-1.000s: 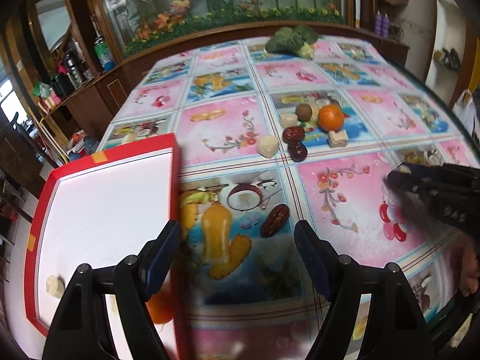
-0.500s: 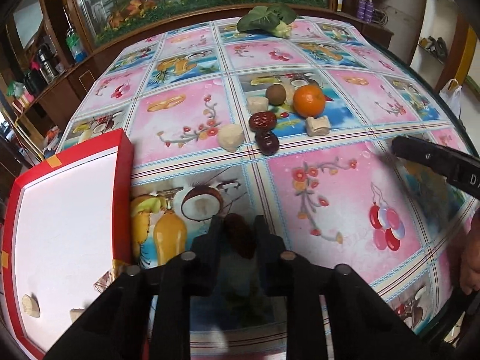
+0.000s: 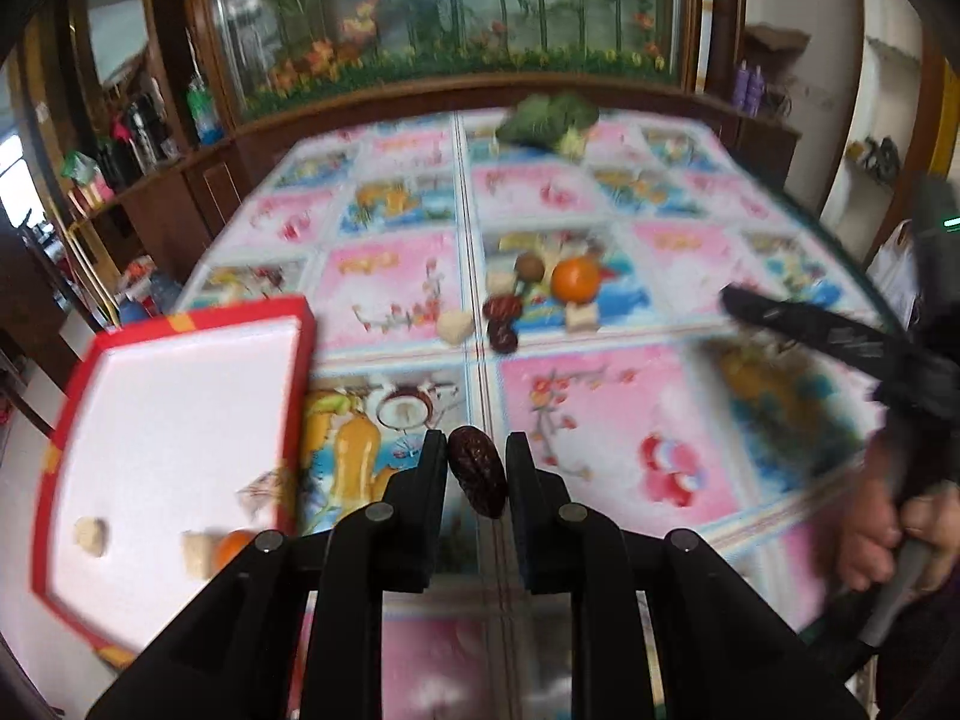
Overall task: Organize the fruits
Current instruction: 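Carry the red date and biscuit into the white tray and open both tools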
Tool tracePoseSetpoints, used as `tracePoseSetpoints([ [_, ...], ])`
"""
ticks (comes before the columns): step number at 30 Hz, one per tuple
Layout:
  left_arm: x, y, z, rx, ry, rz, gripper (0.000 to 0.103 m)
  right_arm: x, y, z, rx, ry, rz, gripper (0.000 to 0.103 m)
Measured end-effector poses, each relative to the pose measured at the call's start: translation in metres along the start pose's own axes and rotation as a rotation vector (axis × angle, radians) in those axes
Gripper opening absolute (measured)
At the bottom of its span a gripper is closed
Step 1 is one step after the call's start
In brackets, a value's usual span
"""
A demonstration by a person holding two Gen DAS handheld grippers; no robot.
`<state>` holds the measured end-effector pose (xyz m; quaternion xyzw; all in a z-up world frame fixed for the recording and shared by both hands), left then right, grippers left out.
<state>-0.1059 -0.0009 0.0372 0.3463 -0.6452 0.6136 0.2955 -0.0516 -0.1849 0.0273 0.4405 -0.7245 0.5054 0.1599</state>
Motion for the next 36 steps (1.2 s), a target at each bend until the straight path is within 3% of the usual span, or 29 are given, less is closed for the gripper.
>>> tracePoseSetpoints([
  [7, 0.081, 0.0, 0.007, 0.004, -0.062, 0.164, 0.019, 0.005, -0.004, 0.017, -0.104, -0.066, 0.002, 0.03],
  [13, 0.136, 0.003, 0.005, 0.025, -0.067, 0.282, 0.019, 0.024, -0.005, 0.01, -0.065, -0.049, 0.086, 0.03],
  [17, 0.174, 0.005, -0.029, 0.07, -0.111, 0.352, 0.019, 0.034, -0.003, -0.007, 0.001, -0.058, 0.125, 0.03],
  [20, 0.204, 0.004, -0.063, 0.115, -0.177, 0.405, 0.019, 0.044, 0.002, -0.031, 0.045, -0.084, 0.09, 0.03],
  [24, 0.26, -0.009, -0.105, 0.149, -0.278, 0.513, 0.019, 0.09, -0.02, -0.075, 0.072, -0.2, 0.106, 0.029],
  [32, 0.357, -0.045, -0.119, 0.089, -0.447, 0.745, 0.019, 0.228, -0.085, -0.181, 0.248, -0.323, 0.297, 0.029],
  [34, 0.363, -0.048, -0.122, 0.09, -0.481, 0.78, 0.019, 0.249, -0.092, -0.209, 0.299, -0.345, 0.329, 0.029],
  [36, 0.348, -0.05, -0.131, 0.106, -0.473, 0.762, 0.02, 0.255, -0.094, -0.236, 0.343, -0.367, 0.327, 0.029],
])
Point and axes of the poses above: each gripper's, at about its wrist camera, not at the fingertips, and x roughly against the way its jaws point, z to its right, y to its underside, the point moved 5 cm from there along -x, roughly the way its jaws point, and after that the axes turned 6 degrees about -z, right-handed, at the moved point
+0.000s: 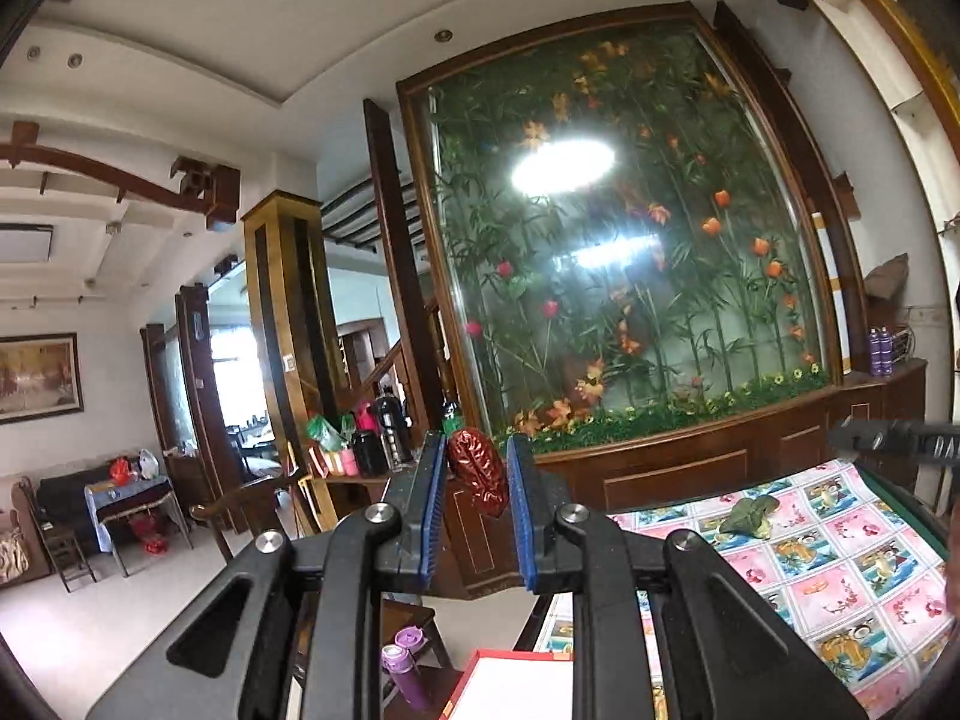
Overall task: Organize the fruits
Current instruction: 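Carry the red date and biscuit into the white tray and open both tools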
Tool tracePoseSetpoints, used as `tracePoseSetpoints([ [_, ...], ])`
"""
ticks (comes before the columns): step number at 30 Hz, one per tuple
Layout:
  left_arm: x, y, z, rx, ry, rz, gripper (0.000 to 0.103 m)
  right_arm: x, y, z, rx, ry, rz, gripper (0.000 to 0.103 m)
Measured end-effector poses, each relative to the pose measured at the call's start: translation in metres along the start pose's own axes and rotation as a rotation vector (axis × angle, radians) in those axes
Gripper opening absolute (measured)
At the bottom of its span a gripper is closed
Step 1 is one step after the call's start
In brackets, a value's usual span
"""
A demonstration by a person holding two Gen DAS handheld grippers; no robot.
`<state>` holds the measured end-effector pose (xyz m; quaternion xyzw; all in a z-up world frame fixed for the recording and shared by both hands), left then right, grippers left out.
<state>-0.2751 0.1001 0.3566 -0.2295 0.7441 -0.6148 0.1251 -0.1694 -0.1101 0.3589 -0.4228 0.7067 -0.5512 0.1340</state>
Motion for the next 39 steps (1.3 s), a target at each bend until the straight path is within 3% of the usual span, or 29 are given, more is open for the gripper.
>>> tracePoseSetpoints([
  [4, -0.04, 0.054, -0.001, 0.028, 0.059, -0.164, 0.02, -0.049, 0.022, -0.029, 0.018, -0.078, -0.117, 0.029],
  [11, -0.15, 0.214, 0.012, 0.092, 0.134, -0.605, 0.019, -0.212, 0.137, -0.031, -0.021, -0.12, -0.513, 0.03],
  [15, -0.202, 0.3, 0.019, 0.118, 0.127, -0.821, 0.019, -0.296, 0.199, -0.009, -0.04, -0.069, -0.692, 0.03],
  [18, -0.219, 0.333, 0.028, 0.095, 0.13, -0.907, 0.019, -0.346, 0.236, 0.014, -0.055, 0.005, -0.782, 0.03],
  [23, -0.219, 0.356, 0.051, 0.004, 0.16, -0.942, 0.02, -0.382, 0.27, 0.034, -0.077, 0.061, -0.869, 0.03],
  [28, -0.212, 0.353, 0.054, -0.086, 0.106, -0.912, 0.026, -0.385, 0.276, 0.028, -0.013, 0.104, -0.879, 0.03],
  [30, -0.21, 0.353, 0.048, -0.1, 0.074, -0.908, 0.042, -0.385, 0.279, 0.021, 0.018, 0.115, -0.881, 0.034],
  [32, -0.208, 0.351, 0.04, -0.075, 0.069, -0.92, 0.056, -0.383, 0.278, 0.018, 0.008, 0.082, -0.892, 0.047],
  [35, -0.208, 0.336, 0.037, -0.029, 0.061, -0.894, 0.057, -0.37, 0.262, 0.02, -0.015, 0.055, -0.828, 0.049],
  [39, -0.196, 0.302, 0.056, -0.016, 0.103, -0.815, 0.072, -0.315, 0.221, 0.045, -0.01, 0.039, -0.649, 0.052],
])
Point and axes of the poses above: each gripper's, at about its wrist camera, not at the fingertips, and x roughly against the way its jaws point, z to its right, y to its underside, the point moved 5 cm from there along -x, roughly the way its jaws point, and after that the axes turned 6 degrees about -z, right-handed, at the moved point
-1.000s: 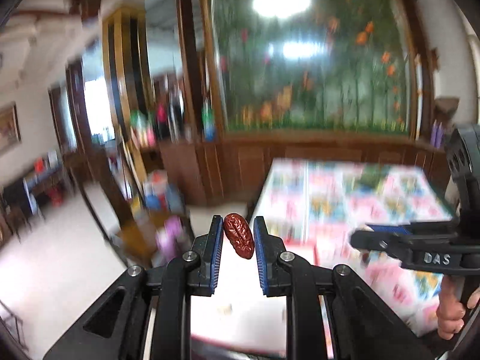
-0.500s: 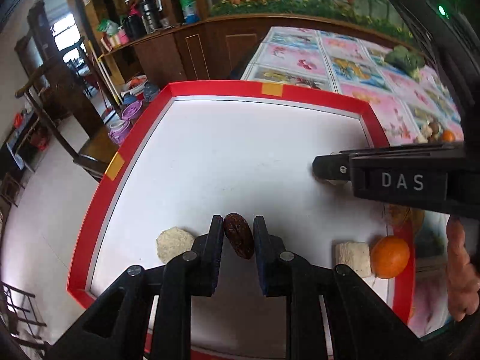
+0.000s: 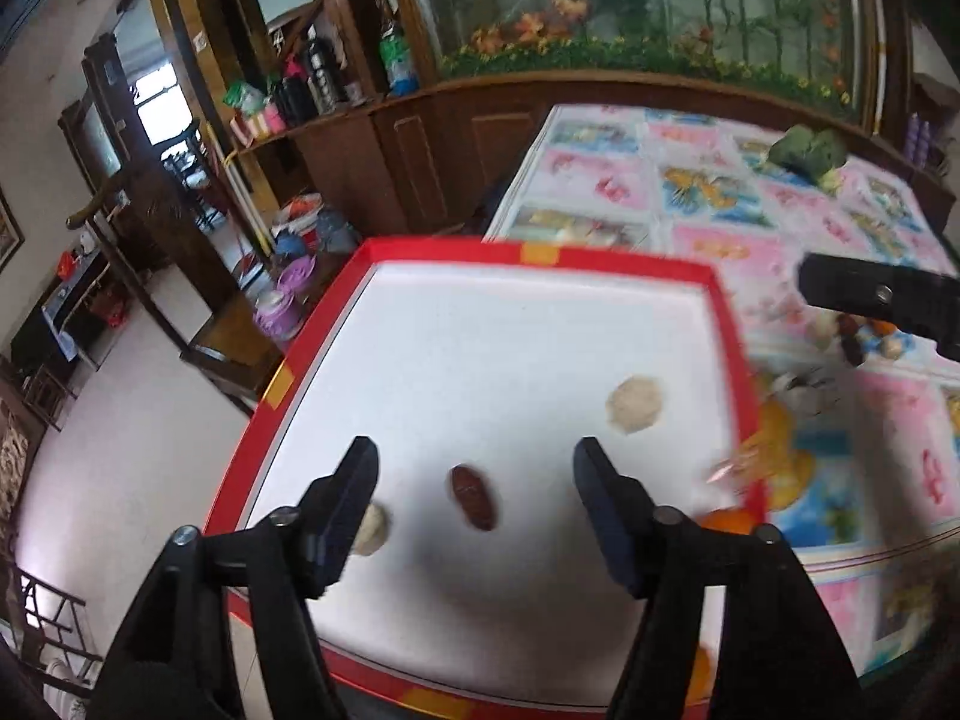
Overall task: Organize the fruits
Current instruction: 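Carry the red date and biscuit into the white tray and open both tools, then grasp a second red date with the left tool while the right tool grasps a beige cube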
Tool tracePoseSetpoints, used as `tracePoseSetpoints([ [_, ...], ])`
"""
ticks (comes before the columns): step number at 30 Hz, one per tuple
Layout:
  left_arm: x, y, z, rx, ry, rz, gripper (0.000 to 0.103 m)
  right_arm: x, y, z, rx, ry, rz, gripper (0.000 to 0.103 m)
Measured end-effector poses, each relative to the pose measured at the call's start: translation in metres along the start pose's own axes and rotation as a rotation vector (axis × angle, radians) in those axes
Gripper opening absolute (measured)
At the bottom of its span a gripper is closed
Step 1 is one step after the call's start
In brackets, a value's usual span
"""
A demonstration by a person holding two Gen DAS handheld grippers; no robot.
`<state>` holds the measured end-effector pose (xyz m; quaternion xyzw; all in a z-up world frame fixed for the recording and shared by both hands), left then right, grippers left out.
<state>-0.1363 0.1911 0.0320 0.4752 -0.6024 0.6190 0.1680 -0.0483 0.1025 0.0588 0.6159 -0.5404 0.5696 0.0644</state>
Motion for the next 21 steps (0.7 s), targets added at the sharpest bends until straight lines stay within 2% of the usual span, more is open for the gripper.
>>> tracePoseSetpoints([
  [4, 0.026, -0.013, 0.046, -0.049, 0.085, 0.071, 0.078, 0.062, 0.021, 0.056, -0.043, 0.069, 0.142, 0.067],
  [6, 0.032, -0.018, 0.074, -0.079, 0.126, 0.084, 0.078, 0.084, 0.04, 0.093, -0.072, 0.129, 0.163, 0.068],
  [9, 0.03, -0.02, 0.119, -0.137, 0.175, 0.073, 0.078, 0.098, 0.07, 0.144, -0.16, 0.16, 0.123, 0.068],
  [12, 0.022, -0.016, 0.15, -0.175, 0.202, 0.034, 0.078, 0.093, 0.093, 0.179, -0.205, 0.202, 0.073, 0.068],
  [14, 0.013, -0.013, 0.162, -0.181, 0.227, -0.012, 0.078, 0.085, 0.097, 0.187, -0.208, 0.215, 0.053, 0.064],
  [15, 0.01, -0.012, 0.166, -0.178, 0.229, -0.023, 0.078, 0.081, 0.096, 0.191, -0.213, 0.218, 0.046, 0.059],
  [18, 0.004, -0.012, 0.171, -0.177, 0.222, -0.049, 0.078, 0.066, 0.084, 0.189, -0.164, 0.223, 0.02, 0.051],
  [19, 0.002, -0.013, 0.172, -0.178, 0.222, -0.057, 0.078, 0.059, 0.081, 0.189, -0.151, 0.237, 0.005, 0.047],
  [21, 0.001, -0.015, 0.176, -0.181, 0.224, -0.065, 0.078, 0.045, 0.08, 0.187, -0.139, 0.242, -0.043, 0.044],
])
Point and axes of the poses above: each gripper's, at about its wrist camera, not at the fingertips, and x roughly against the way its jaws point, z to its right, y to its underside, the point moved 5 cm from there along -x, roughly the way its jaws point, and after that the axes turned 6 degrees about -z, right-handed, at the moved point
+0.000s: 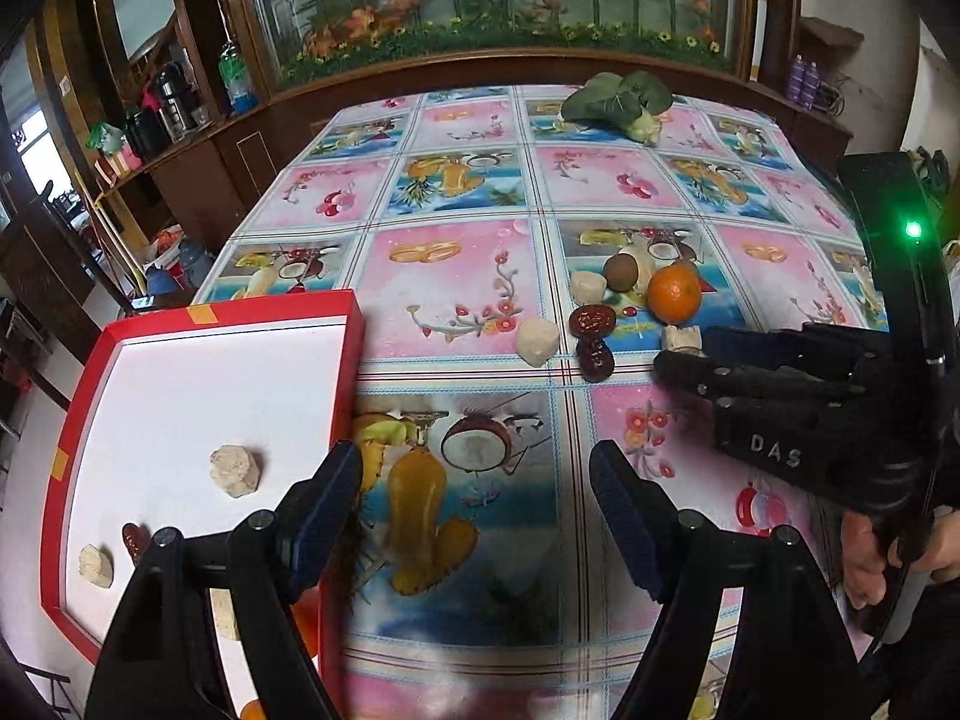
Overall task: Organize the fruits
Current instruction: 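Grasp a second red date with the left tool while the right tool grasps a beige cube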
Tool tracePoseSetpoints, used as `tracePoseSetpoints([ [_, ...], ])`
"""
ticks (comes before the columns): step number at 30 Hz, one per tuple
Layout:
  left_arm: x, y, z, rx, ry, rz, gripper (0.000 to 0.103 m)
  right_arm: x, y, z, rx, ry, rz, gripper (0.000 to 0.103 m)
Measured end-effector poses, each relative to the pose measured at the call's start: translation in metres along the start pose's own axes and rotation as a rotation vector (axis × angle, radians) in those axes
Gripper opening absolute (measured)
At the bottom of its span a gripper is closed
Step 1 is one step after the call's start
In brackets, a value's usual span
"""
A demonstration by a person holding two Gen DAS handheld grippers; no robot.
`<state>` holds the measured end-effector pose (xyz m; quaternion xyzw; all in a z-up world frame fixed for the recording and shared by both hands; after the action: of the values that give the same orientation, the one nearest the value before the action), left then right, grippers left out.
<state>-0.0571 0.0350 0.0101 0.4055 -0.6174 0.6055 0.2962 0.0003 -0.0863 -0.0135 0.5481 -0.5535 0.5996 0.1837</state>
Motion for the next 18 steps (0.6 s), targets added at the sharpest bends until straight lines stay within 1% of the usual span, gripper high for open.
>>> tracePoseSetpoints([
  [1, -0.003, -0.003, 0.002, -0.001, 0.004, -0.007, 0.078, 0.002, -0.001, -0.003, 0.015, 0.02, 0.02, 0.043],
  [4, -0.009, -0.008, 0.009, -0.006, 0.005, -0.019, 0.078, -0.002, -0.002, -0.007, 0.024, 0.031, 0.016, 0.037],
  [5, -0.012, -0.011, 0.012, -0.012, 0.005, -0.024, 0.078, -0.003, -0.003, -0.008, 0.045, 0.062, 0.021, 0.034],
  [6, -0.016, -0.013, 0.017, -0.02, 0.004, -0.03, 0.078, -0.004, -0.003, -0.008, 0.062, 0.092, 0.025, 0.026],
  [11, -0.029, -0.023, 0.034, -0.04, 0.01, -0.04, 0.078, 0.002, -0.001, 0.005, 0.03, 0.068, 0.01, 0.026],
  [14, -0.042, -0.028, 0.04, -0.039, 0.014, -0.059, 0.077, 0.018, 0.001, 0.015, 0.021, 0.092, 0.032, 0.026],
  [16, -0.05, -0.031, 0.042, -0.032, 0.015, -0.075, 0.073, 0.03, 0.001, 0.018, 0.02, 0.112, 0.06, 0.026],
  [18, -0.058, -0.034, 0.046, -0.033, 0.025, -0.09, 0.058, 0.04, 0.001, 0.021, 0.021, 0.114, 0.083, 0.026],
])
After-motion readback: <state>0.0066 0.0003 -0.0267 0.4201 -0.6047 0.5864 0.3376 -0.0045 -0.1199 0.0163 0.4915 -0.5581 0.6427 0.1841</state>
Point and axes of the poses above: each gripper's, at about its wrist camera, not at the fingertips, and x roughly against the way its jaws point, z to its right, y to its underside, the point moved 5 cm from there along -x, roughly the way its jaws point, and after that the axes turned 6 degrees about -z, right-handed, at the moved point
